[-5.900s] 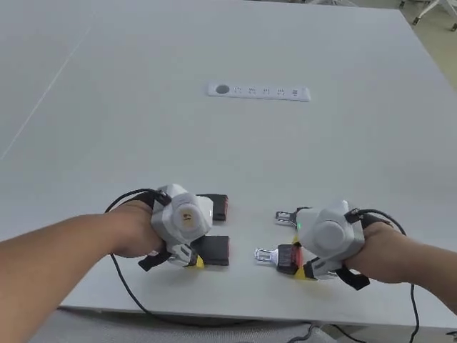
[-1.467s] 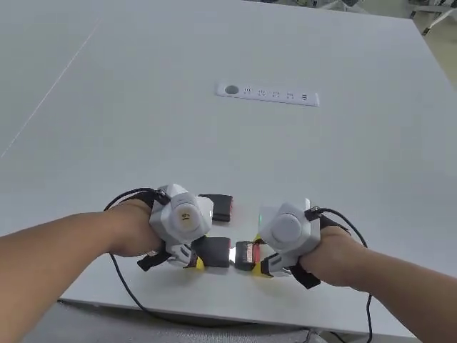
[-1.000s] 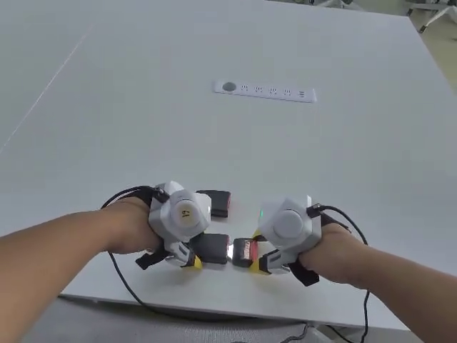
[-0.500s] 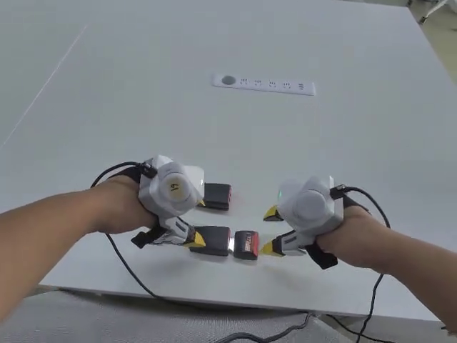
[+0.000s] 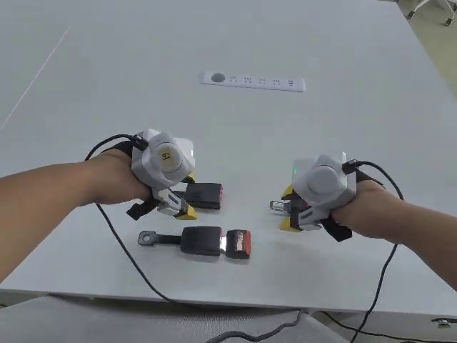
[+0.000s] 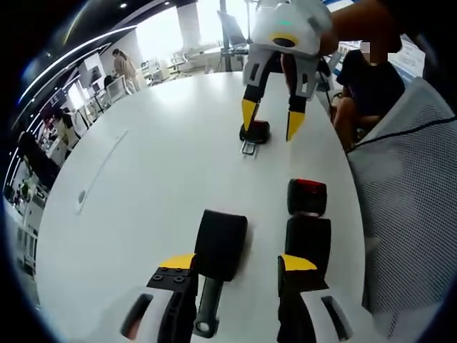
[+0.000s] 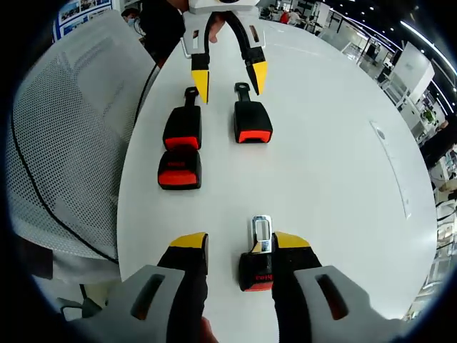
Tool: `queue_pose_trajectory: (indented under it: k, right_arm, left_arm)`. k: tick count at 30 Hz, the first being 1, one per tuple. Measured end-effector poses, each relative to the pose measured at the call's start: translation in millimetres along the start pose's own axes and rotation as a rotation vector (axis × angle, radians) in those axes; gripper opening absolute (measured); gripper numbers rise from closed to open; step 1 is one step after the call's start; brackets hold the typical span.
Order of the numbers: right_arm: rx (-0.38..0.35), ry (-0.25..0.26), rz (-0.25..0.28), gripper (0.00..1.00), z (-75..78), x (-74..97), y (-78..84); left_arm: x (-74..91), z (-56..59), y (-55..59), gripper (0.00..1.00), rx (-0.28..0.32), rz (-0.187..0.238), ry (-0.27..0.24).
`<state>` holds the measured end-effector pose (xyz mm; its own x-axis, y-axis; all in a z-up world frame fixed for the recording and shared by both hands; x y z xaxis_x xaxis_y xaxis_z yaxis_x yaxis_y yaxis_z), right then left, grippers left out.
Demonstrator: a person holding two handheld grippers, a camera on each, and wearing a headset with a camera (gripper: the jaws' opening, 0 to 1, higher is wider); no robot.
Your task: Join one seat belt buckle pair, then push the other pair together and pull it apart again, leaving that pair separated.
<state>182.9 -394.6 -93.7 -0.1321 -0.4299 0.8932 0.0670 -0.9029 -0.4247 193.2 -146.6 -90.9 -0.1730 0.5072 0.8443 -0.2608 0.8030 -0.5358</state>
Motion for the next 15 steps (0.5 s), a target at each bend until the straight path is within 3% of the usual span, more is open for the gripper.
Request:
queue_pose_trajectory:
  k: [5, 8, 15]
  right_arm:
    - [-0.005, 0.010, -0.036, 0.34, 8.4, 4.9, 13.3]
    - [0.008, 0.010, -0.085, 0.35, 11.2, 3.0, 29.4]
    - [-0.012, 0.002, -0.102, 0.36, 15.8, 6.7, 41.0]
  left_arm:
    - [-6.8, -12.4, -2.3, 0.45, -0.010, -0.006, 0.006]
    - [-13.4, -14.1, -1.6, 0.45, -0.042, -0.036, 0.016]
    - [-24.5, -21.8, 1.5, 0.44, -0.029, -0.042, 0.030]
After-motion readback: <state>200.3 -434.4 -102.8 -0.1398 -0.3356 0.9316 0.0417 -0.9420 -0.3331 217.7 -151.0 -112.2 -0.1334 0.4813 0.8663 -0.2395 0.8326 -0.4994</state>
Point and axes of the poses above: the centre of the closed fingertips' face, and the gripper's own axes: x roughly backward along the fingers, z roughly to its right, y roughly out of its underside, the point moved 9 cm from there along x, roughly backward along the fingers, and after that the axes turned 7 degrees about x, right-handed, at the moved point
